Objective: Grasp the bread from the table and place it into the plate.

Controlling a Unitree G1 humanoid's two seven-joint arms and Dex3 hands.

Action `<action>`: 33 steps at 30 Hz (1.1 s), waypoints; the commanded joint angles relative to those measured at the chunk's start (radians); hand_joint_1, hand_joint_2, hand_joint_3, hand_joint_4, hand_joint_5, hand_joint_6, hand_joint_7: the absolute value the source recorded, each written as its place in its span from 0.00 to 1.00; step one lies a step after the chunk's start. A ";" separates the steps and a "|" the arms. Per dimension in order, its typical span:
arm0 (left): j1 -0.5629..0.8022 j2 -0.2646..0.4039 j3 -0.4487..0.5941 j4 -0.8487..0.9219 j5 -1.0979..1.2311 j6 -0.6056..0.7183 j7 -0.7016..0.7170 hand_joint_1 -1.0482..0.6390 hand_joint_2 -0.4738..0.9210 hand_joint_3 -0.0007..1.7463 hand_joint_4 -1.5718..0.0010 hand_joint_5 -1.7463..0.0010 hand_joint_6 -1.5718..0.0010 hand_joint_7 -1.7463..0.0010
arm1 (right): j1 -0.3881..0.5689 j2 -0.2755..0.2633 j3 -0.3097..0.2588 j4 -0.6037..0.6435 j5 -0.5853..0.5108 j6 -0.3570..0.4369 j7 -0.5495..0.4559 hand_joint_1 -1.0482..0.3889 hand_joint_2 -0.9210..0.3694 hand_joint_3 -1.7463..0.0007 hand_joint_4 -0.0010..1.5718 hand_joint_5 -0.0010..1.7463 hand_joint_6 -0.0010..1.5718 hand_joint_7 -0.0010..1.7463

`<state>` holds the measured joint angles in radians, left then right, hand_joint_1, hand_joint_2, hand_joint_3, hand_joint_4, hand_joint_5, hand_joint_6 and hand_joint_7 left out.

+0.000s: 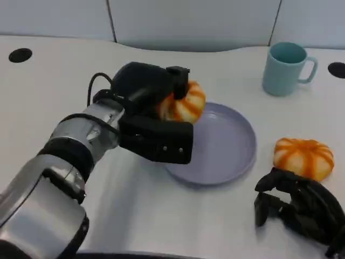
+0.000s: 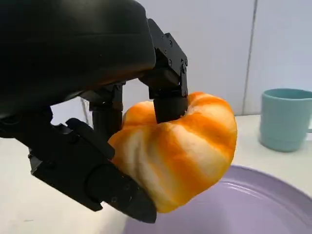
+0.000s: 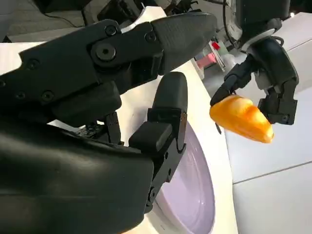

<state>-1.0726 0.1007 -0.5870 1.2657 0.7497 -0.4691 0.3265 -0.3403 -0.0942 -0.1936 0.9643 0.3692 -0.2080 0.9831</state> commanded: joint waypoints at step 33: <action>-0.043 -0.096 -0.054 0.028 0.016 0.004 -0.146 0.21 1.00 0.07 0.90 0.17 0.84 0.36 | 0.031 0.017 0.000 0.017 -0.001 0.037 0.004 0.36 0.00 0.94 0.37 0.95 0.48 0.53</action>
<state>-1.0778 0.0023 -0.6511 1.2943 0.7802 -0.4676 0.2210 -0.3378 -0.0756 -0.1963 0.9599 0.3824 -0.1967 0.9975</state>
